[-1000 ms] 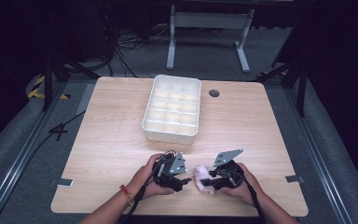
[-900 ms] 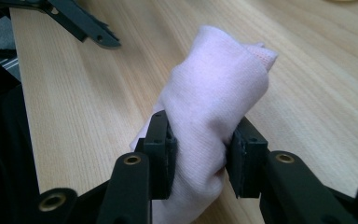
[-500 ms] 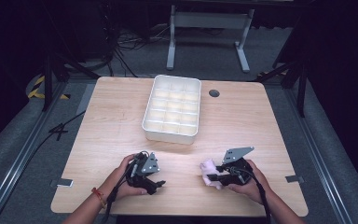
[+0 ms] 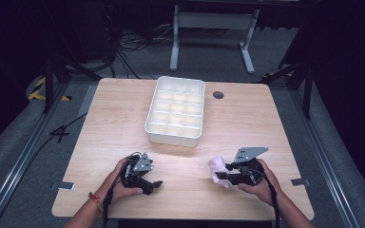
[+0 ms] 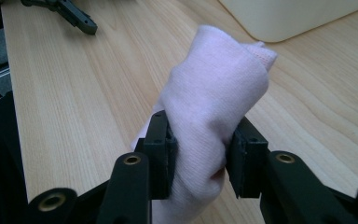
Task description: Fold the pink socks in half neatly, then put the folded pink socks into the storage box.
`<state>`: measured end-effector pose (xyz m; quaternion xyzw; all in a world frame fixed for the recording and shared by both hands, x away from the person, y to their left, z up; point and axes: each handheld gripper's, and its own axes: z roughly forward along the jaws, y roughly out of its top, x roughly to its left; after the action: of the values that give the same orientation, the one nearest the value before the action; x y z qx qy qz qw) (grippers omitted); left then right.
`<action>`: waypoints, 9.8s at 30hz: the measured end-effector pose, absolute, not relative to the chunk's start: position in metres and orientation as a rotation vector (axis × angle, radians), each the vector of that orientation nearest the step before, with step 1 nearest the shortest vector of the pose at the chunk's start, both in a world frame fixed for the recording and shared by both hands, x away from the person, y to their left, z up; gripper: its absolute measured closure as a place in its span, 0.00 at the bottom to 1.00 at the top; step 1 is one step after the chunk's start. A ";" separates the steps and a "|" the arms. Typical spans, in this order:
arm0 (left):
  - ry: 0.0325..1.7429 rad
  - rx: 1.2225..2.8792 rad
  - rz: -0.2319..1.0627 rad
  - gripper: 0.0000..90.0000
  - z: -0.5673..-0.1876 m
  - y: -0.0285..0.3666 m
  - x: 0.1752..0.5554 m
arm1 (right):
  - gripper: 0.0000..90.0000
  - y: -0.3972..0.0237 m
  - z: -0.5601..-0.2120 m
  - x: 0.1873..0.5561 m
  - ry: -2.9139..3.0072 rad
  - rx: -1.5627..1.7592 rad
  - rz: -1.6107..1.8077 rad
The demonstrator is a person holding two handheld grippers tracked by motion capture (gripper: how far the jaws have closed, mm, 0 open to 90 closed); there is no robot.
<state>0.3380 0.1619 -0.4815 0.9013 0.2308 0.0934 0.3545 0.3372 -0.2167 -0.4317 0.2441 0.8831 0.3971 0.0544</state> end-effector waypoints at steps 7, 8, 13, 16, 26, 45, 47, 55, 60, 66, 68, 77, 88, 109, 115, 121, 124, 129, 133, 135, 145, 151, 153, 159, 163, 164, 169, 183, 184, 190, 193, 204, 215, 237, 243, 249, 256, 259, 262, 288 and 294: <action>0.612 2.314 0.226 0.17 -0.483 0.163 0.339 | 0.72 -0.222 -0.426 0.337 2.643 0.752 1.237; 0.611 2.315 0.226 0.16 -0.483 0.163 0.339 | 0.72 -0.222 -0.425 0.337 2.641 0.753 1.238; 0.608 2.317 0.226 0.16 -0.483 0.162 0.340 | 0.72 -0.223 -0.423 0.336 2.629 0.741 1.243; 0.605 2.317 0.227 0.16 -0.483 0.162 0.340 | 0.72 -0.224 -0.422 0.335 2.621 0.750 1.248; 0.606 2.317 0.227 0.15 -0.483 0.162 0.340 | 0.72 -0.225 -0.418 0.338 2.604 0.748 1.262; 0.609 2.315 0.228 0.15 -0.483 0.162 0.340 | 0.72 -0.230 -0.396 0.354 2.536 0.721 1.212; 0.607 2.317 0.229 0.15 -0.483 0.162 0.340 | 0.72 -0.231 -0.390 0.358 2.521 0.705 1.204; 0.609 2.316 0.228 0.15 -0.483 0.162 0.340 | 0.72 -0.229 -0.374 0.365 2.497 0.685 1.199; 0.611 2.317 0.228 0.15 -0.483 0.162 0.340 | 0.72 -0.226 -0.366 0.367 2.486 0.665 1.209; 0.613 2.316 0.229 0.15 -0.483 0.162 0.340 | 0.72 -0.221 -0.361 0.372 2.477 0.654 1.227; 0.613 2.316 0.229 0.15 -0.483 0.162 0.340 | 0.72 -0.219 -0.359 0.374 2.476 0.651 1.233; 0.614 2.315 0.228 0.15 -0.483 0.162 0.340 | 0.72 -0.208 -0.349 0.381 2.464 0.621 1.240; 0.617 2.312 0.227 0.15 -0.483 0.162 0.339 | 0.72 -0.185 -0.341 0.396 2.464 0.586 1.215; 0.614 2.315 0.228 0.15 -0.483 0.162 0.340 | 0.72 -0.137 -0.351 0.449 2.497 0.582 1.075; 0.616 2.315 0.224 0.15 -0.483 0.162 0.339 | 0.72 -0.126 -0.356 0.462 2.507 0.591 1.035; 0.615 2.316 0.225 0.15 -0.483 0.162 0.340 | 0.72 -0.114 -0.360 0.470 2.519 0.584 0.985; 0.616 2.315 0.224 0.16 -0.483 0.162 0.339 | 0.71 -0.111 -0.364 0.475 2.522 0.594 0.950; 0.616 2.315 0.223 0.15 -0.483 0.162 0.339 | 0.71 -0.109 -0.371 0.483 2.538 0.609 0.897; 0.615 2.316 0.225 0.16 -0.483 0.162 0.339 | 0.71 -0.106 -0.376 0.486 2.557 0.601 0.858; 0.615 2.317 0.224 0.15 -0.483 0.162 0.340 | 0.71 -0.104 -0.378 0.491 2.562 0.593 0.837; 0.617 2.312 0.226 0.15 -0.483 0.162 0.339 | 0.71 -0.096 -0.383 0.505 2.590 0.592 0.763; 0.616 2.312 0.227 0.16 -0.483 0.162 0.339 | 0.71 -0.089 -0.390 0.508 2.627 0.562 0.678; 0.617 2.312 0.226 0.16 -0.483 0.162 0.339 | 0.71 -0.087 -0.393 0.509 2.640 0.552 0.660; 0.613 2.317 0.224 0.16 -0.483 0.162 0.339 | 0.71 -0.084 -0.397 0.514 2.665 0.553 0.613; 0.613 2.318 0.224 0.16 -0.483 0.162 0.339 | 0.71 -0.081 -0.399 0.517 2.689 0.548 0.571; 0.613 2.318 0.224 0.16 -0.483 0.162 0.339 | 0.71 -0.080 -0.399 0.518 2.692 0.541 0.559; 0.613 2.318 0.225 0.16 -0.483 0.162 0.339 | 0.71 -0.076 -0.400 0.520 2.709 0.523 0.512; 0.612 2.318 0.225 0.16 -0.483 0.162 0.339 | 0.67 -0.069 -0.402 0.520 2.682 0.521 0.428; 0.613 2.318 0.225 0.16 -0.483 0.162 0.339 | 0.65 -0.070 -0.402 0.519 2.669 0.529 0.435; 0.615 2.315 0.223 0.16 -0.483 0.162 0.339 | 0.56 -0.073 -0.395 0.512 2.630 0.537 0.459; 0.615 2.315 0.223 0.16 -0.483 0.162 0.339 | 0.60 -0.077 -0.389 0.509 2.643 0.532 0.485; 0.611 2.318 0.223 0.16 -0.483 0.162 0.339 | 0.77 -0.071 -0.392 0.506 2.692 0.419 0.415; 0.614 2.314 0.227 0.16 -0.483 0.162 0.339 | 0.80 -0.067 -0.399 0.513 2.711 0.436 0.345; 0.613 2.316 0.225 0.16 -0.483 0.162 0.339 | 0.77 -0.063 -0.412 0.524 2.750 0.487 0.292; 0.610 2.319 0.225 0.15 -0.483 0.162 0.339 | 0.69 -0.074 -0.404 0.524 2.770 0.546 0.379; 0.608 2.320 0.225 0.16 -0.483 0.162 0.339 | 0.68 -0.081 -0.395 0.522 2.766 0.559 0.428; 0.610 2.318 0.224 0.15 -0.483 0.162 0.339 | 0.85 -0.080 -0.393 0.520 2.788 0.524 0.357; 0.607 2.320 0.228 0.16 -0.483 0.162 0.339 | 0.88 -0.075 -0.402 0.521 2.799 0.494 0.261; 0.610 2.317 0.225 0.16 -0.483 0.162 0.339 | 0.88 -0.073 -0.408 0.521 2.796 0.496 0.235; 0.613 2.316 0.224 0.15 -0.483 0.162 0.339 | 0.57 -0.085 -0.389 0.517 2.685 0.619 0.687; 0.609 2.320 0.225 0.15 -0.483 0.162 0.339 | 0.69 -0.081 -0.398 0.518 2.672 0.639 0.702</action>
<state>0.3391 0.1622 -0.4830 0.8991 0.2360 0.0871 0.3581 0.5181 -0.0805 -0.3978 0.2229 0.9313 0.2445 0.1522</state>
